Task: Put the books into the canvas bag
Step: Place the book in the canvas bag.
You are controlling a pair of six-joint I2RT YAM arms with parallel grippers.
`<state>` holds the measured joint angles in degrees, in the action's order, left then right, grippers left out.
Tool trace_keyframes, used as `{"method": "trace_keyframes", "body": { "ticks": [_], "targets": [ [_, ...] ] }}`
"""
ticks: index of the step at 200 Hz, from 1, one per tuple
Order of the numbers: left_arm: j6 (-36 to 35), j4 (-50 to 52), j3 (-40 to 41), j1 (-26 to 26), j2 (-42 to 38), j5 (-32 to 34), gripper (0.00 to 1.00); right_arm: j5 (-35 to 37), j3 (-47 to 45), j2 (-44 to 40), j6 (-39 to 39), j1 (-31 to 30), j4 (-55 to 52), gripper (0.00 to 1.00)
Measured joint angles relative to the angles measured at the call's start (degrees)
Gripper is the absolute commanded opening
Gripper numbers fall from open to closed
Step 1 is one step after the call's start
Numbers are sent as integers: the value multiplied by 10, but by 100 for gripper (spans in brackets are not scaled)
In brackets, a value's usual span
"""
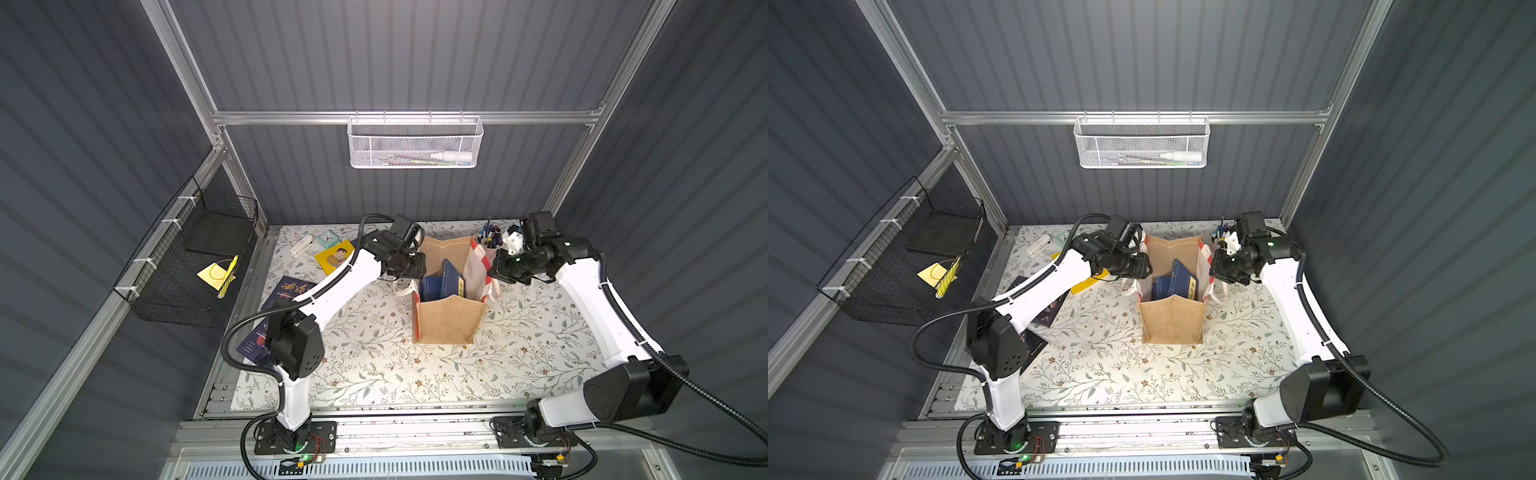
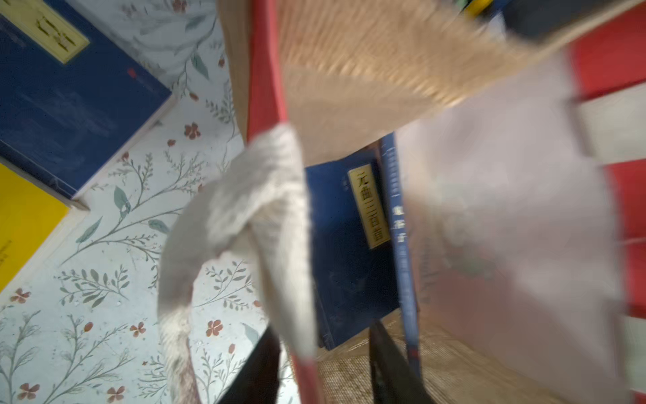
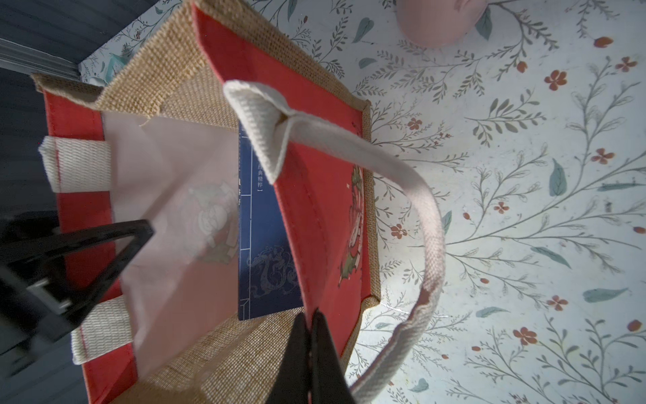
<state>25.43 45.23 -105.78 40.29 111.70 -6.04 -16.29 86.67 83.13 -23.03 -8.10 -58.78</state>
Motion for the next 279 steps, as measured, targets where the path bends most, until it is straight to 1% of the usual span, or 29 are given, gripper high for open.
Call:
{"method": "trace_keyframes", "body": {
  "ticks": [2,18,47,55,64,68,72,88,96,104,124,145,159,191,206,218,225,233,250,279],
  "targets": [
    [0,1,0,0,3,0,0,0,0,0,1,0,0,1],
    [-2,16,-10,0,11,0,0,1,3,-1,4,3,-7,1],
    [-6,50,-75,5,10,-2,0,2,18,-8,10,10,-28,2],
    [-8,50,-87,7,10,-2,9,3,21,-13,11,11,-32,3],
    [-10,48,-92,7,8,-2,31,3,25,-19,13,13,-35,5],
    [-13,46,-93,9,6,-2,37,4,26,-22,14,13,-35,6],
    [-13,45,-93,10,5,-1,41,4,26,-24,15,14,-35,7],
    [-16,45,-92,12,-5,3,51,4,25,-27,19,17,-36,13],
    [-17,42,-89,12,-9,5,55,2,20,-27,23,19,-31,14],
    [-18,40,-84,12,-13,5,56,-1,13,-28,24,22,-24,17],
    [-19,34,-72,12,-20,7,57,-12,-7,-25,26,30,-14,19],
    [-23,30,-66,12,-23,11,54,-19,-15,-23,25,33,-10,21],
    [-28,25,-64,14,-27,17,53,-21,-15,-23,25,32,-9,29],
    [-40,5,-59,22,-53,28,53,-11,1,-27,25,32,-17,31],
    [-43,-8,-46,22,-75,42,57,6,12,-40,24,28,-23,31],
    [-45,-16,-32,22,-94,55,60,30,23,-56,21,13,-27,31],
    [-47,-18,-24,22,-104,64,62,48,33,-64,19,-6,-31,33],
    [-49,-21,-13,20,-115,75,65,70,47,-70,16,-36,-34,36],
    [-49,-24,13,12,-135,96,67,117,86,-68,11,-110,-39,36],
    [-49,-28,63,-23,-166,114,69,193,144,-29,6,-221,-38,36]
  ]
}}
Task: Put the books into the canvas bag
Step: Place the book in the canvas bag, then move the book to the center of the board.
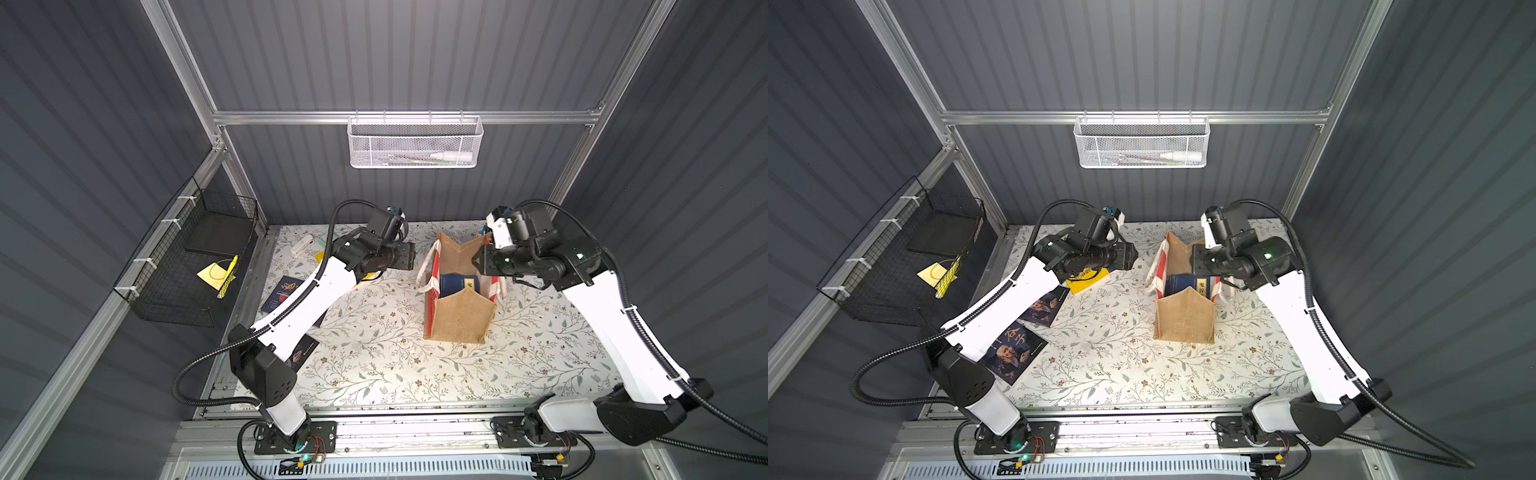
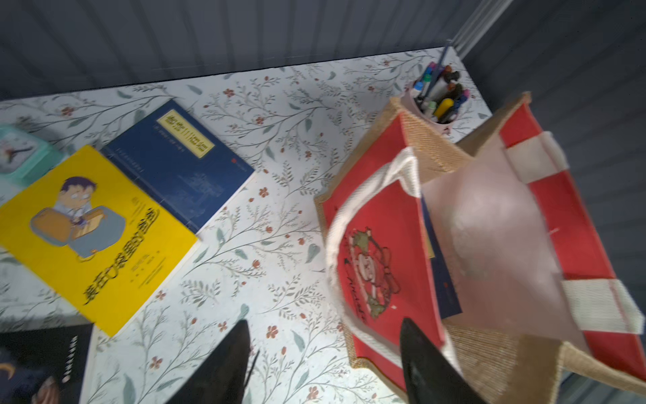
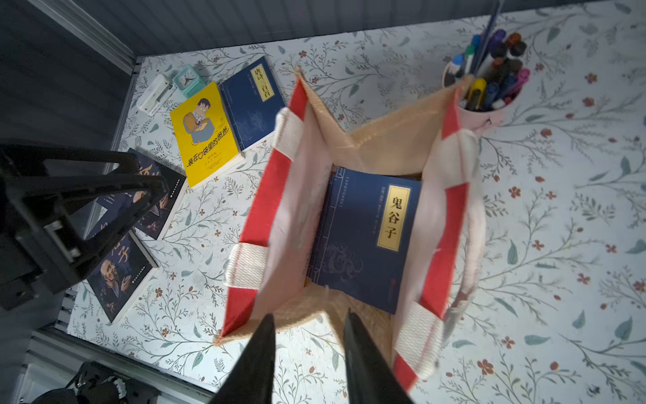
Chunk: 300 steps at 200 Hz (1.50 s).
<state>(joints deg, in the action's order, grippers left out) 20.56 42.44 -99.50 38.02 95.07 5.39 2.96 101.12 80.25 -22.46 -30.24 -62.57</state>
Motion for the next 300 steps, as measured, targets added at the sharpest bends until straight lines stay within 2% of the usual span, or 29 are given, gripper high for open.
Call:
{"method": "trace_keyframes", "body": {
  "ticks": [25,49,89,109,129,173,191,219,300],
  "targets": [
    [6,-1,43,-51,-21,0,73,56,46,66,1,-83,14,41],
    [13,-2,68,-113,-24,-17,74,72,93,151,2,-139,33,47],
    [25,-20,66,-191,30,-54,74,58,164,299,10,-169,69,58],
    [26,-26,22,-207,105,-65,74,52,197,366,19,-167,80,63],
    [26,-30,-58,-216,205,-72,73,40,244,435,23,-158,89,65],
    [25,-27,-326,-237,446,-88,70,4,285,528,24,-110,120,67],
    [23,-31,-404,-251,520,-103,67,2,300,554,29,-89,124,70],
    [22,-63,-425,-271,572,-121,65,2,318,584,36,-67,139,72],
    [1,-159,-494,-287,647,-141,64,-7,398,693,21,-20,223,76]
  ]
}}
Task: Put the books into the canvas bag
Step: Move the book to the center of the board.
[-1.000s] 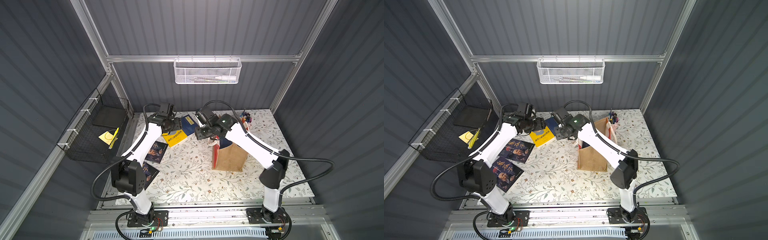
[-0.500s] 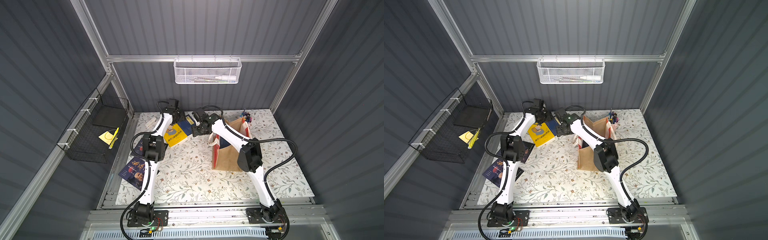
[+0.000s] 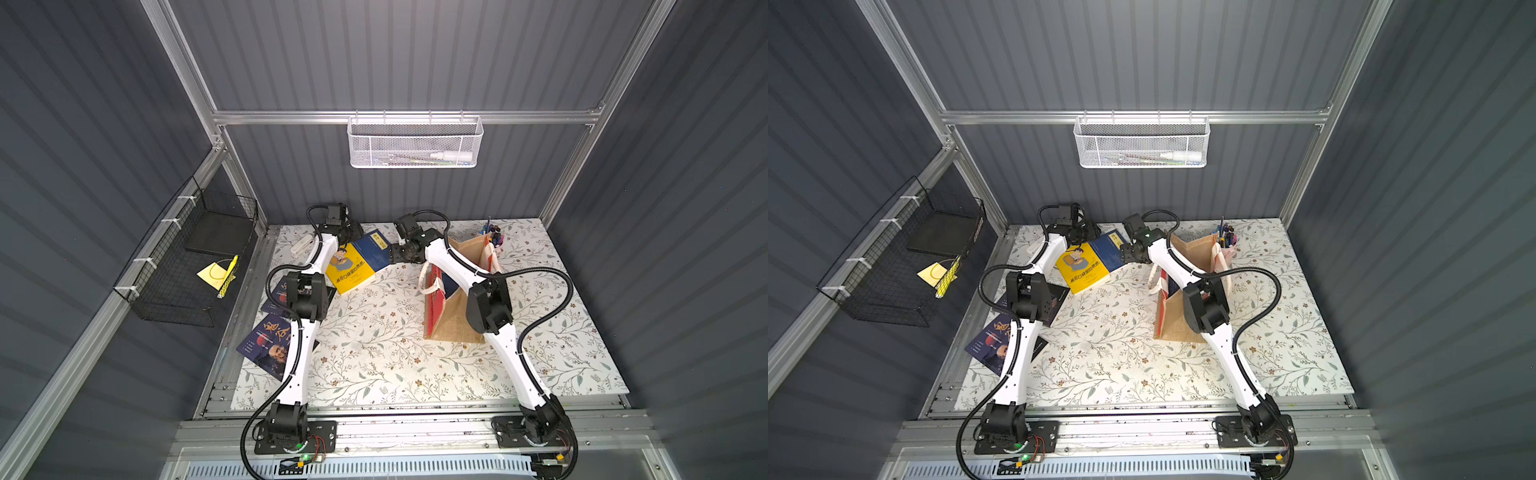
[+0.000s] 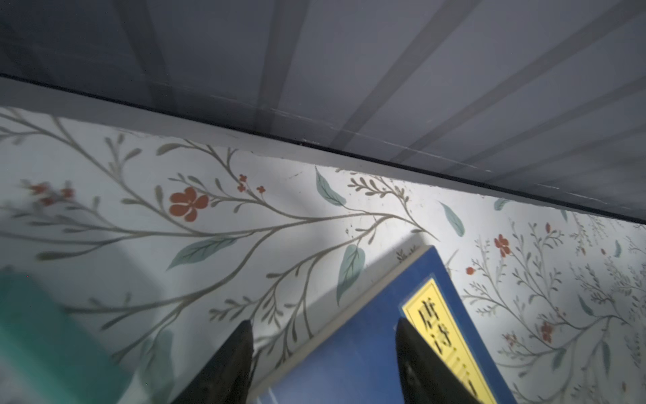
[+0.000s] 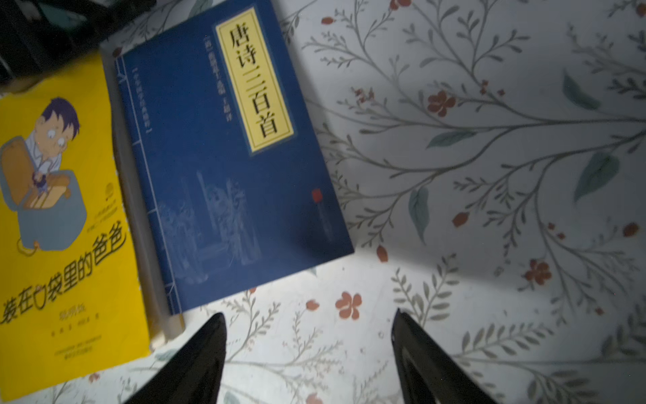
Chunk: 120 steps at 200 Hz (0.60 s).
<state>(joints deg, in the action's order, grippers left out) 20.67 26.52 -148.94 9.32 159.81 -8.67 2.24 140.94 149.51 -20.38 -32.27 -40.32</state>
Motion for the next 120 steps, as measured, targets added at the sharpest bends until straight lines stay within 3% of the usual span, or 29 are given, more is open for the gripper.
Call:
{"method": "trace_keyframes", "body": {
  "ticks": [120],
  "targets": [
    [23,-44,10,3,12,-66,61,-89,51,77,-38,18,55,74]
  ]
}}
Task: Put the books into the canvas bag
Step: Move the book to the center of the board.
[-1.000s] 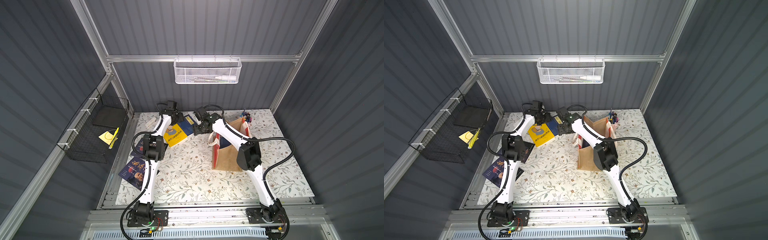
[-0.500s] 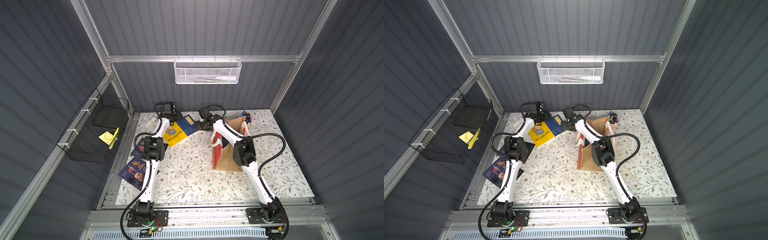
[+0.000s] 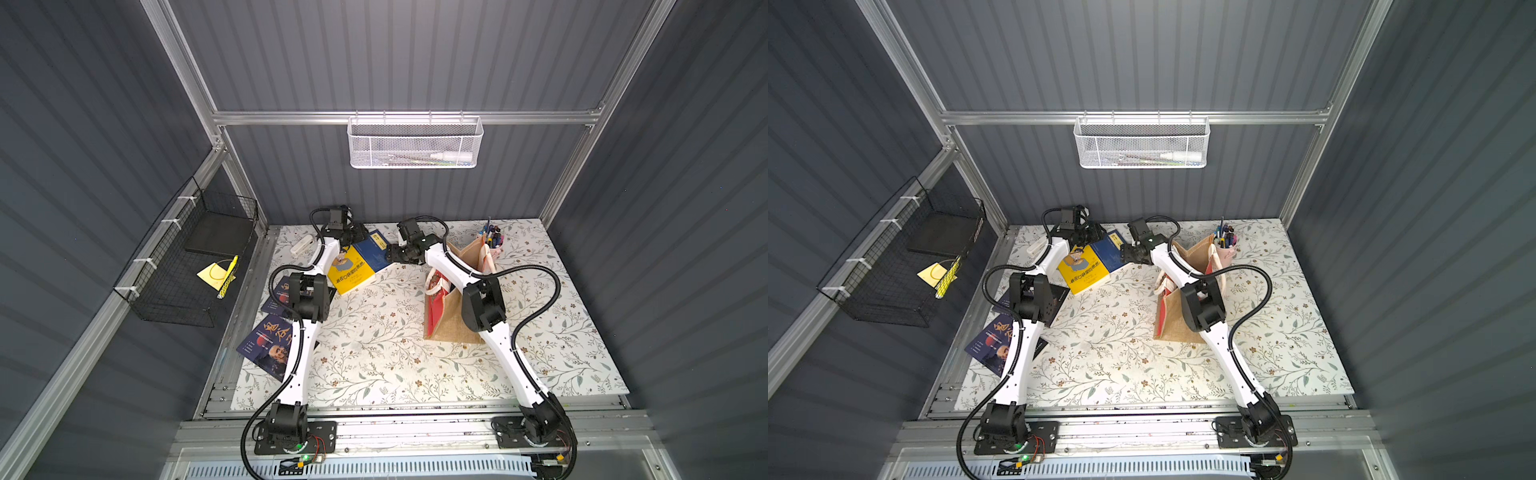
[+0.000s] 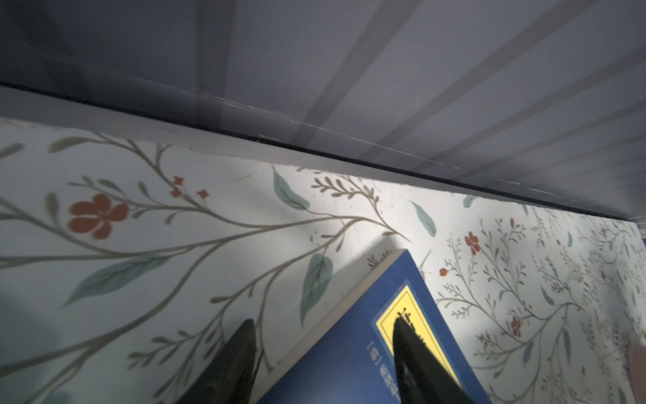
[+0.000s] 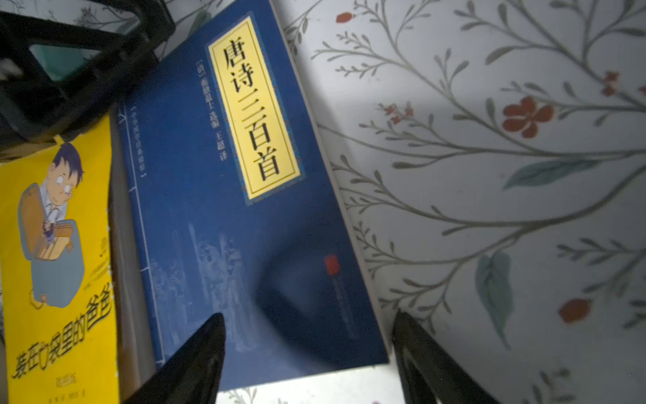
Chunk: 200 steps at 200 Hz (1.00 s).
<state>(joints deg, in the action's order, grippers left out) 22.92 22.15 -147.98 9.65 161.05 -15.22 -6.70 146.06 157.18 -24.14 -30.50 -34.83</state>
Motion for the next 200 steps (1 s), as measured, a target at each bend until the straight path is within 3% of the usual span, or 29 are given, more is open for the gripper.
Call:
{"method": "trace_keyframes", "body": {
  "ticks": [41,83,136,200],
  "targets": [
    [-4,-6,24,0,-10,-49,59,-19,-13,-7,1,4,-11,68],
    [-21,23,111,16,-70,-75,59,-43,-139,-86,7,5,-24,67],
    [-40,30,337,75,-211,-93,59,-50,-382,-239,10,-21,-29,67],
    [-36,36,622,120,-407,-85,63,-50,-650,-411,-25,-102,13,67]
  ]
}}
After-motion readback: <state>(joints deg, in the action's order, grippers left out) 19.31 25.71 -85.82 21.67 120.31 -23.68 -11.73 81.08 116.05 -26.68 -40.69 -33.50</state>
